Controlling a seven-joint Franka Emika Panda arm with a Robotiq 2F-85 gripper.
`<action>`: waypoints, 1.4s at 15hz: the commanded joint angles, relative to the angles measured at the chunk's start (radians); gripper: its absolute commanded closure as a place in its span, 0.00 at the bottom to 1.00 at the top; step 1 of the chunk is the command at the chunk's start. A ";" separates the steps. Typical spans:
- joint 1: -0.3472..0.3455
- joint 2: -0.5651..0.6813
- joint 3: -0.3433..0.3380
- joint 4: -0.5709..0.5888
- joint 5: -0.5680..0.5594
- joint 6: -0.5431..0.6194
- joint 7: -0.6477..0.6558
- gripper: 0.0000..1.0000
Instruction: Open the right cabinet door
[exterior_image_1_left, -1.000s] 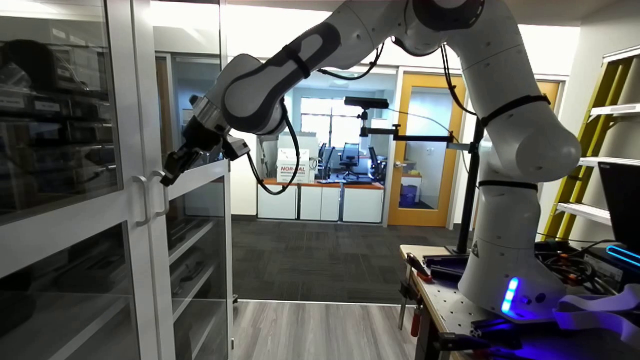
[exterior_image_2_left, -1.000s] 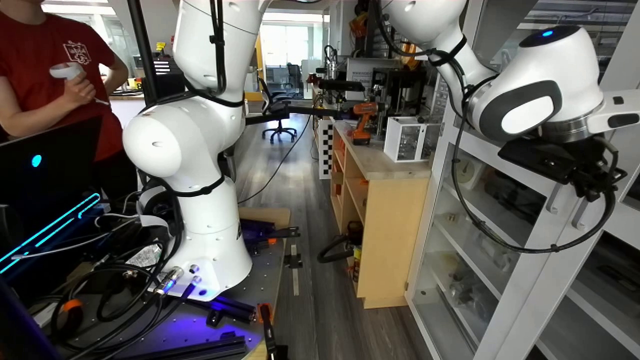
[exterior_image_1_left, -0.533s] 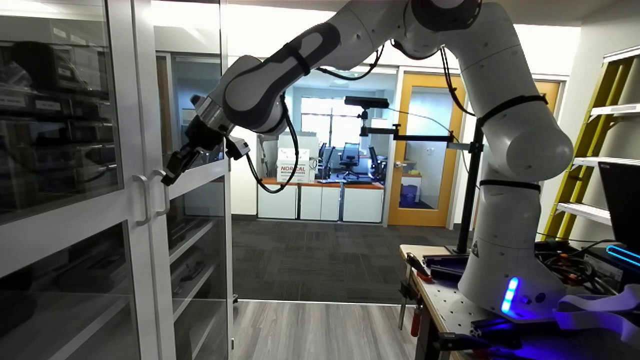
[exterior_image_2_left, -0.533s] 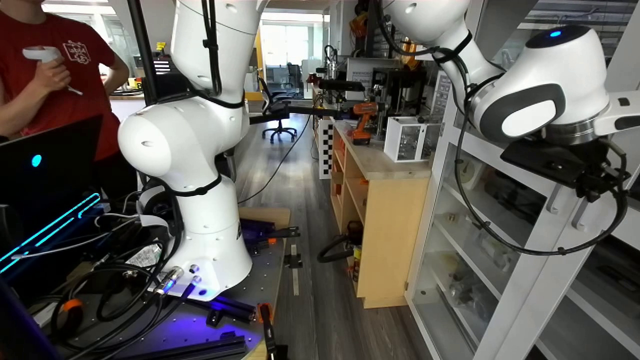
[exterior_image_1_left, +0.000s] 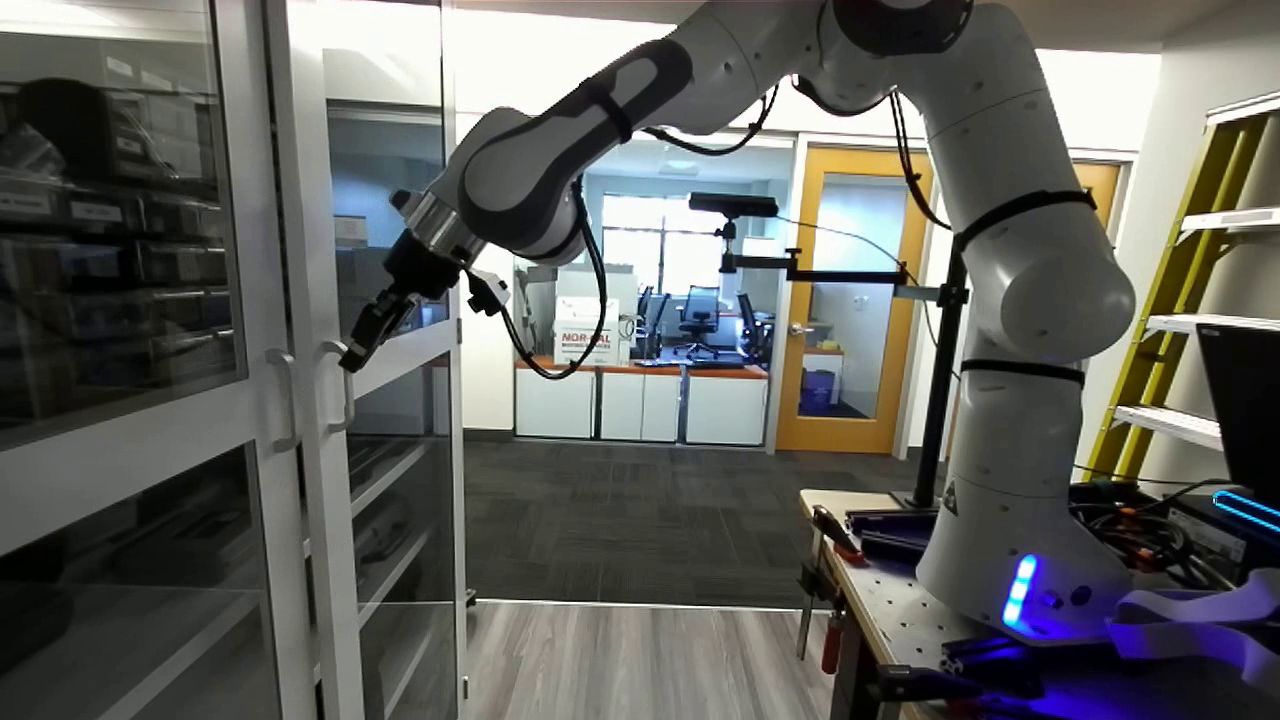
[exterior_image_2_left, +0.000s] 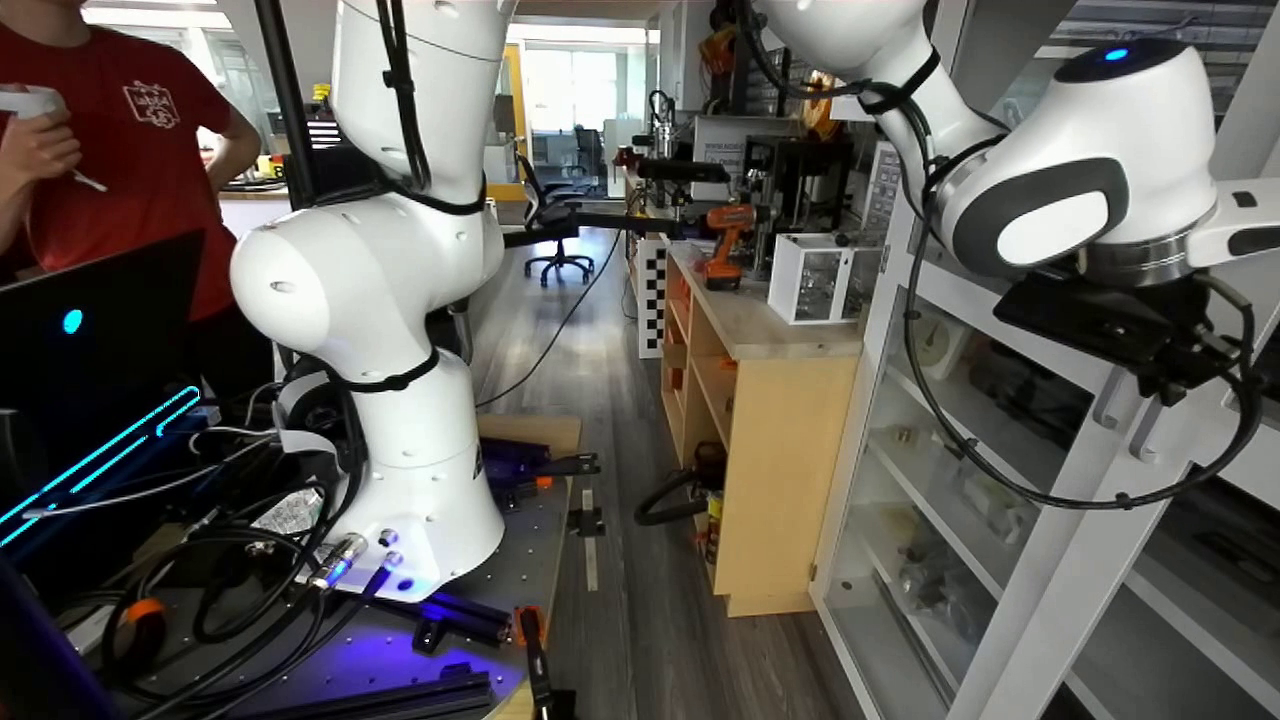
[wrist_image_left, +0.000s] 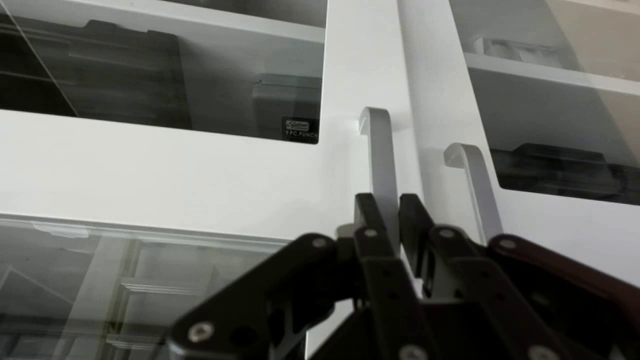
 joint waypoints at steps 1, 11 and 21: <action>-0.078 -0.096 0.039 -0.078 0.027 -0.066 -0.074 0.96; -0.260 -0.207 0.140 -0.147 0.204 -0.188 -0.366 0.96; 0.061 -0.395 -0.298 -0.275 0.335 -0.376 -0.558 0.59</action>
